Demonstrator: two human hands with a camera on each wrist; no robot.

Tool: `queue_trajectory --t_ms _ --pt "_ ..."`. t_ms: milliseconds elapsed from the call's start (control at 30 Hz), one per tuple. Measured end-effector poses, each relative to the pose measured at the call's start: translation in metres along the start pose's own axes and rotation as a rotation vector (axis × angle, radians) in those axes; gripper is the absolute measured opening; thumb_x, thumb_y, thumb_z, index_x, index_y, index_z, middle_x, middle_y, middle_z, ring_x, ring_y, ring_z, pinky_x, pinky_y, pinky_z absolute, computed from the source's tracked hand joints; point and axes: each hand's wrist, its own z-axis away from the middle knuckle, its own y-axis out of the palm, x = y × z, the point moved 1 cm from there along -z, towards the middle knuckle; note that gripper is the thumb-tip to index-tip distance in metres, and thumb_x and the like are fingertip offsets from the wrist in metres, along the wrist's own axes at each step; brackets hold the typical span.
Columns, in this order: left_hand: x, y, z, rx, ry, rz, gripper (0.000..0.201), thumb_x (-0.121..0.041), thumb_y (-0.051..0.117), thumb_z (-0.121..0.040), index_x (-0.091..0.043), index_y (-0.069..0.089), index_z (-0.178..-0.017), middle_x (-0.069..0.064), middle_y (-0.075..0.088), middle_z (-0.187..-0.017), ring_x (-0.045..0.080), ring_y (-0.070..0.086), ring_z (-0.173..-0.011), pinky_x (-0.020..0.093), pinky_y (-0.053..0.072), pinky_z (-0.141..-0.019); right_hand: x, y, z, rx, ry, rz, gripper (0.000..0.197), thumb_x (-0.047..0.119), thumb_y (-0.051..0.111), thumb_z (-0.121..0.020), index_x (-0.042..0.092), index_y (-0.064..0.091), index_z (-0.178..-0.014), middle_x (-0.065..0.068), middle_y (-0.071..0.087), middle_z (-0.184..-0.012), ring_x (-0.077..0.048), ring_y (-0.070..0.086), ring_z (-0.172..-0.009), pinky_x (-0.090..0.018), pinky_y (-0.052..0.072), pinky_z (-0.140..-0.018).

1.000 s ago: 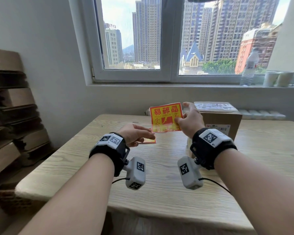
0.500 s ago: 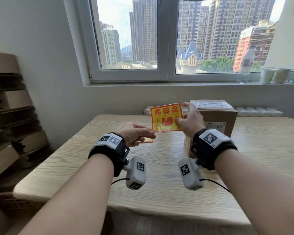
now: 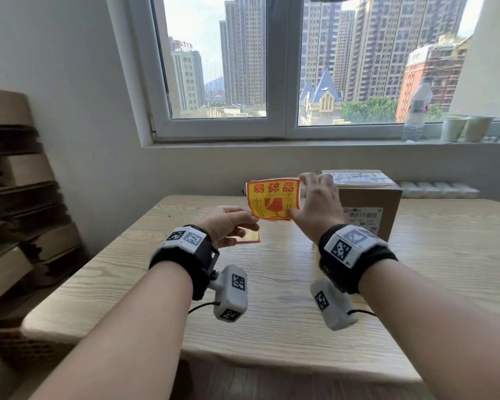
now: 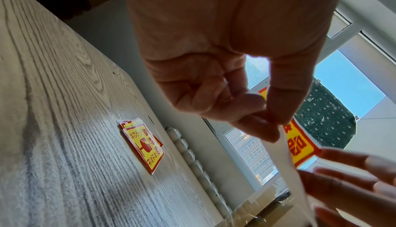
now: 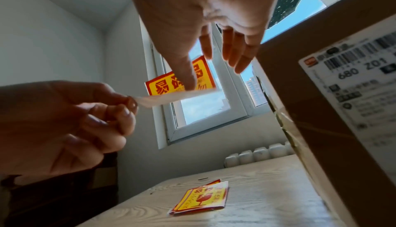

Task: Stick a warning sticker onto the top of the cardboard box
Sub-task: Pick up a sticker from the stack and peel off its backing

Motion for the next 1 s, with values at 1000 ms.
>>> queue_trajectory --t_ms 1000 --pt "-0.005 0.023 0.0 0.056 0.001 0.113 0.02 0.0 0.05 -0.083 -0.008 0.06 -0.069 0.005 0.065 -0.071 0.016 0.063 -0.065 0.026 0.053 -0.063 -0.004 0.009 0.005 0.474 0.275 -0.766 0.013 -0.001 0.053 -0.091 0.001 0.063 -0.082 -0.012 0.066 -0.078 -0.02 0.066 -0.067 -0.03 0.059 -0.068"
